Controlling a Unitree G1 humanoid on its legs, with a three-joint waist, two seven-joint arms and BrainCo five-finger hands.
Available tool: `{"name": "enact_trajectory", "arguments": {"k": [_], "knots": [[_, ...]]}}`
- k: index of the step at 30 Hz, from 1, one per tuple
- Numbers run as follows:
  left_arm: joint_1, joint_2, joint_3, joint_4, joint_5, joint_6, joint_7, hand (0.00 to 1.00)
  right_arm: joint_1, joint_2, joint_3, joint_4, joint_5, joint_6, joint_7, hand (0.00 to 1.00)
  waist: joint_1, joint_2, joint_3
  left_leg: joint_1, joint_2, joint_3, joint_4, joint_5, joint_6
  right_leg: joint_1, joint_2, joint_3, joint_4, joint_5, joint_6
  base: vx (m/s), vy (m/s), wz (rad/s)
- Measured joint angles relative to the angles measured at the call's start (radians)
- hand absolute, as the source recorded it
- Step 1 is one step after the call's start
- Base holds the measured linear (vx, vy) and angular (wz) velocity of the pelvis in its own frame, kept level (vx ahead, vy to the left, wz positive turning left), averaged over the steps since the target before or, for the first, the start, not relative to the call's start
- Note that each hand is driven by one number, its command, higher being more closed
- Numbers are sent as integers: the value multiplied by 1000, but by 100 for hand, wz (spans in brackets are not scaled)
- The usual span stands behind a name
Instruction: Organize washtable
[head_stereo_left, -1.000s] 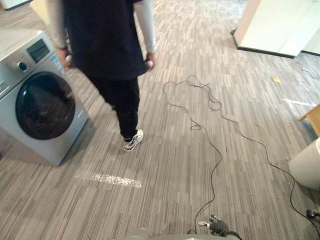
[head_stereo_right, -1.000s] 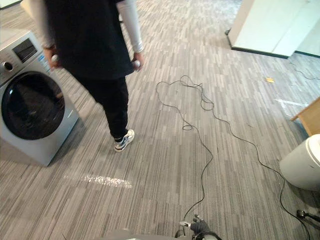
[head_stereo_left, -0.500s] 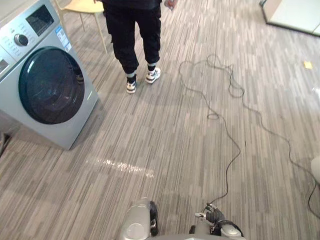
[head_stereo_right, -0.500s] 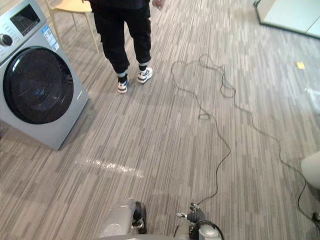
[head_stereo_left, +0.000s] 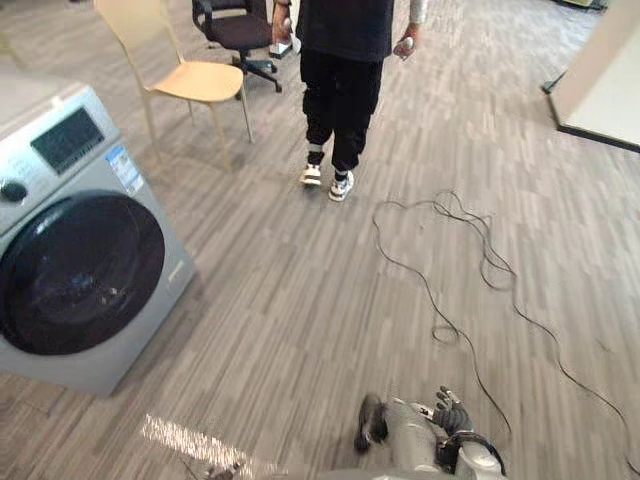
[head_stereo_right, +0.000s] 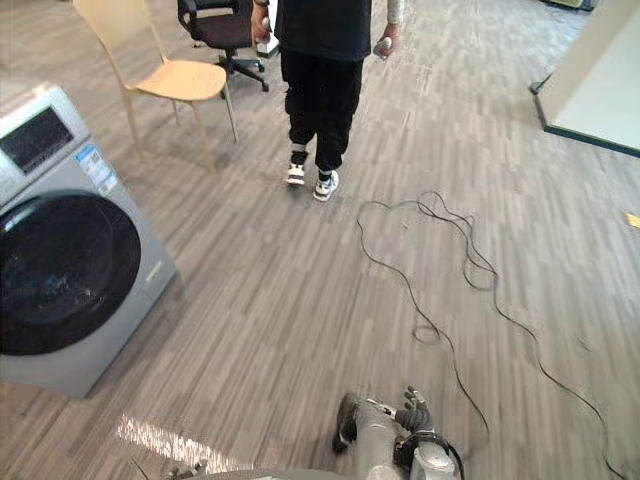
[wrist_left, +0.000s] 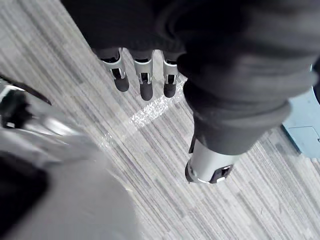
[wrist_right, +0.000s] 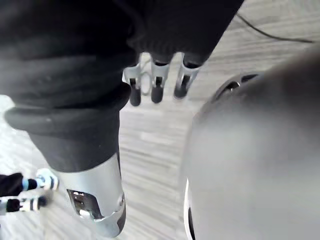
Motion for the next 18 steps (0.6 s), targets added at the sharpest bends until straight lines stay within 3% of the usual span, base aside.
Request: {"name": "enact_trajectory", "arguments": {"k": [1, 2, 3, 4, 5, 6, 7, 8, 9, 10, 11, 12, 14, 16, 18], "knots": [[4, 9, -5, -3, 0, -1, 0, 0, -6, 2, 11, 26, 0, 7, -2, 0, 18, -22, 12, -51, -23, 4, -3, -55, -16, 82, -9, 23, -62, -10, 3, 975, 126, -51], [7, 23, -18, -7, 0, -1, 0, 0, -6, 9, 23, 46, 1, 8, -3, 0, 27, -45, 20, -127, -67, 5, -66, -112, -43, 172, -39, 46, -118, -29, 29, 789, 137, -34], [14, 27, -25, -9, 0, -1, 0, 0, -13, 11, 30, 61, 2, 9, -3, 0, 31, -60, 24, -172, -86, 5, -117, -136, -58, 206, -53, 53, -139, -43, 40, 745, 191, -36], [19, 28, -45, -10, -1, -2, 0, 0, -28, 10, 35, 76, 2, 9, -3, 0, 40, -59, 29, -253, -110, 16, -256, -160, -64, 256, -75, 63, -145, -73, 56, 716, 254, -49], [22, 30, -60, -10, -1, -1, 0, 0, -45, 9, 46, 93, 1, 8, -3, 0, 48, -59, 30, -324, -135, 4, -446, -153, -74, 290, -105, 80, -149, -124, 101, 850, 365, -52], [25, 28, -64, -9, -1, -1, 0, 0, -50, 9, 50, 95, 1, 8, -3, 0, 51, -56, 31, -348, -145, -10, -561, -137, -96, 306, -117, 89, -154, -146, 122, 859, 435, -65], [37, 29, -79, -8, -1, -1, 0, 0, -54, 7, 57, 101, 1, 6, -4, 0, 67, -45, 24, -361, -148, -34, -710, 24, -110, 354, -131, 116, -171, -191, 145, 906, 446, -54], [35, 42, -95, -3, -2, -4, -1, 0, -55, 29, 84, 113, 0, 6, -3, 0, 75, -81, 12, -366, -180, -3, -655, -62, -45, 371, -157, 152, -167, -199, 140, 623, 296, -38], [28, 48, -103, -5, -2, -13, 0, 0, -62, 33, 91, 111, -1, 3, 3, 0, 72, -88, 8, -376, -184, -5, -625, -96, -43, 361, -150, 173, -136, -192, 128, 787, 319, -15], [20, 67, -109, -6, -3, -23, -1, 0, -68, 36, 93, 110, -3, 2, 3, 0, 78, -99, 4, -372, -202, 0, -585, -160, -14, 330, -146, 207, -45, -169, 126, 759, 309, 4], [22, 68, -109, -4, -4, -23, 0, 0, -67, 35, 91, 111, -4, 2, 2, 0, 73, -110, -3, -354, -225, 11, -564, -192, 19, 313, -161, 209, 49, -161, 147, 906, 370, 7], [21, 70, -110, 3, -7, -22, 0, 0, -62, 32, 80, 113, -4, 1, 2, 0, 70, -113, -3, -322, -244, 20, -550, -232, 44, 293, -168, 217, 169, -139, 180, 727, 289, 20], [22, 75, -119, 8, -16, -17, -1, 0, -42, 28, 49, 115, -4, -2, 3, 0, 60, -116, -3, -192, -307, 37, -562, -305, 85, 184, -181, 231, 622, -35, 300, 715, 238, 22], [23, 80, -127, 8, -15, -12, -1, 0, -33, 23, 42, 117, -4, 0, 6, 0, 42, -115, 0, -80, -347, 32, -626, -325, 92, 113, -200, 176, 824, -22, 263, 514, 133, 9], [21, 77, -127, 8, -12, -5, -1, 0, -25, 6, 16, 98, -9, 0, 8, 0, 19, -86, 1, 75, -362, 26, -755, -324, 90, 13, -199, 76, 879, -73, 143, 492, 118, -8]]}}
